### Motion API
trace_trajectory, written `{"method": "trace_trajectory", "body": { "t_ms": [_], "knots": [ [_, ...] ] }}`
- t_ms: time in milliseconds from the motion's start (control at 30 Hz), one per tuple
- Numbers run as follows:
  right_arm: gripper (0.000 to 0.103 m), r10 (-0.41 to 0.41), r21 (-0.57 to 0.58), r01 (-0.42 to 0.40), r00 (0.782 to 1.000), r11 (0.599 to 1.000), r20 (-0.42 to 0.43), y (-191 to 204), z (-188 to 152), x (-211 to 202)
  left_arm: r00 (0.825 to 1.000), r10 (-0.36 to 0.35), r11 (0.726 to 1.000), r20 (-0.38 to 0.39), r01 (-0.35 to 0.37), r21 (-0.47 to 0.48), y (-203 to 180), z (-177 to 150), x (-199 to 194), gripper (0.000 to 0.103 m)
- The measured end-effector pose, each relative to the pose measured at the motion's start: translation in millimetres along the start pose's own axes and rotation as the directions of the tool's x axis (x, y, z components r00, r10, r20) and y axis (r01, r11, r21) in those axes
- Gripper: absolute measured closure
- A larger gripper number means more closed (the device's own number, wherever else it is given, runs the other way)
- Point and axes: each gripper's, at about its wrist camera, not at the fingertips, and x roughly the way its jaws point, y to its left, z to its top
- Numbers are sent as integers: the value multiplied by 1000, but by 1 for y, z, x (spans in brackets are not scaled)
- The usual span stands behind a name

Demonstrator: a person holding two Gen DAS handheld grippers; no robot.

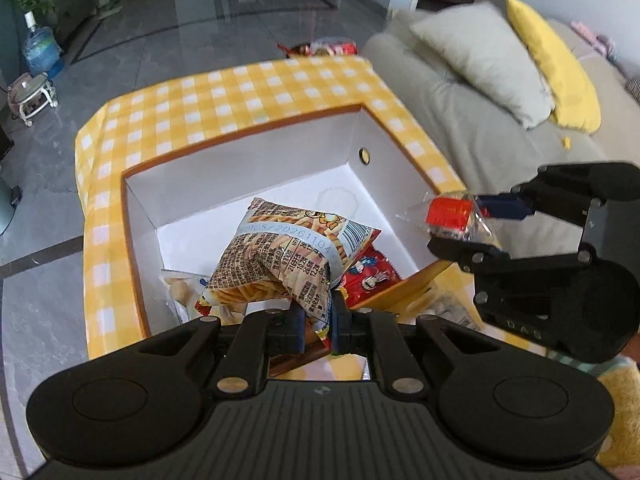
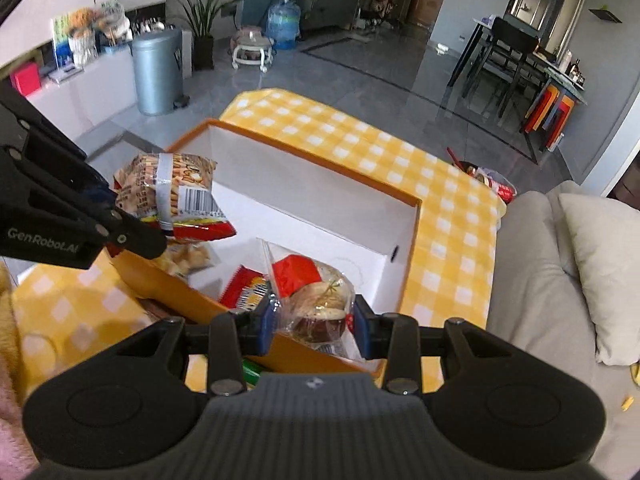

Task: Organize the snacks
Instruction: 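Lift both held packets and carry them into the box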

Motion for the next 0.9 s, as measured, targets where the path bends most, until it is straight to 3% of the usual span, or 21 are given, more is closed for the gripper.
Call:
{"method": "trace_trajectory", "body": {
  "t_ms": [267,533,900],
  "knots": [
    [67,13,43,-8,992,999,-126,-11,15,50,988,40,999,-150,-39,14,5,18,41,91],
    [66,38,35,-30,968,999,-249,-7,26,93,957,29,997,-289,-48,-56,22,31,76,90],
    [66,-19,-33,7,932,999,-362,4,24,127,920,76,993,-385,-103,-51,25,30,108,90]
  ]
}}
